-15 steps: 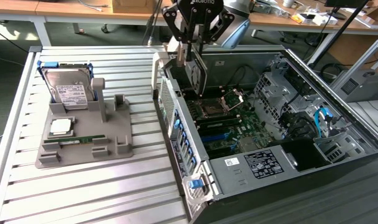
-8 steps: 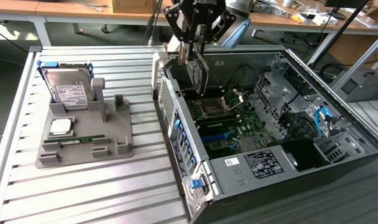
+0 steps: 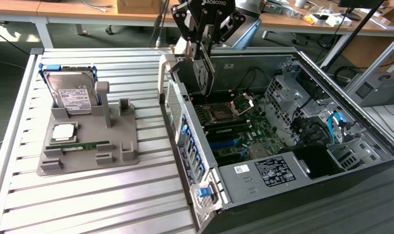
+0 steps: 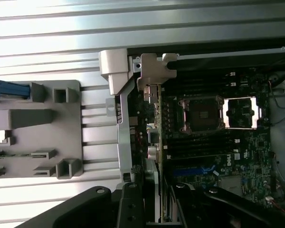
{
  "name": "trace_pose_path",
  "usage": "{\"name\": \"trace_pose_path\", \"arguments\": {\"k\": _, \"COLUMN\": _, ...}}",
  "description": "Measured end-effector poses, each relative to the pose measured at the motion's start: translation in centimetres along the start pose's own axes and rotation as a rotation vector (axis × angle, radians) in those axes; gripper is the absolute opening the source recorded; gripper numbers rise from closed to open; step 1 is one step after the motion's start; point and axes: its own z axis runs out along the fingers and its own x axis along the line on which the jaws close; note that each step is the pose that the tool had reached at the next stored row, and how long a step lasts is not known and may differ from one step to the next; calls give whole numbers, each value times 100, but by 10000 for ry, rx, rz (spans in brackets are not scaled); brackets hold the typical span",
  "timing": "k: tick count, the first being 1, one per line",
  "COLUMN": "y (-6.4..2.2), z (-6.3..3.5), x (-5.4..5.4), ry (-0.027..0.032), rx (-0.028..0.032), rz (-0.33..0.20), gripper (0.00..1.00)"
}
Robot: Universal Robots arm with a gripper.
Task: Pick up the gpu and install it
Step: 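Pick up the gpu and move the gpu toward the slot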
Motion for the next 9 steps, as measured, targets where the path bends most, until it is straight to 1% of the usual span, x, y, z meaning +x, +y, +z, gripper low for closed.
{"name": "trace_pose_path", "arguments": {"k": 1, "y": -4, "z": 2, "x": -7, "ry": -1, "rx": -17, "rz": 1, "gripper": 27}}
{"name": "trace_pose_path", "arguments": {"k": 9, "y": -12, "z": 9, "x": -100, "ry": 0, "rx": -19, "rz": 0, "gripper": 27}}
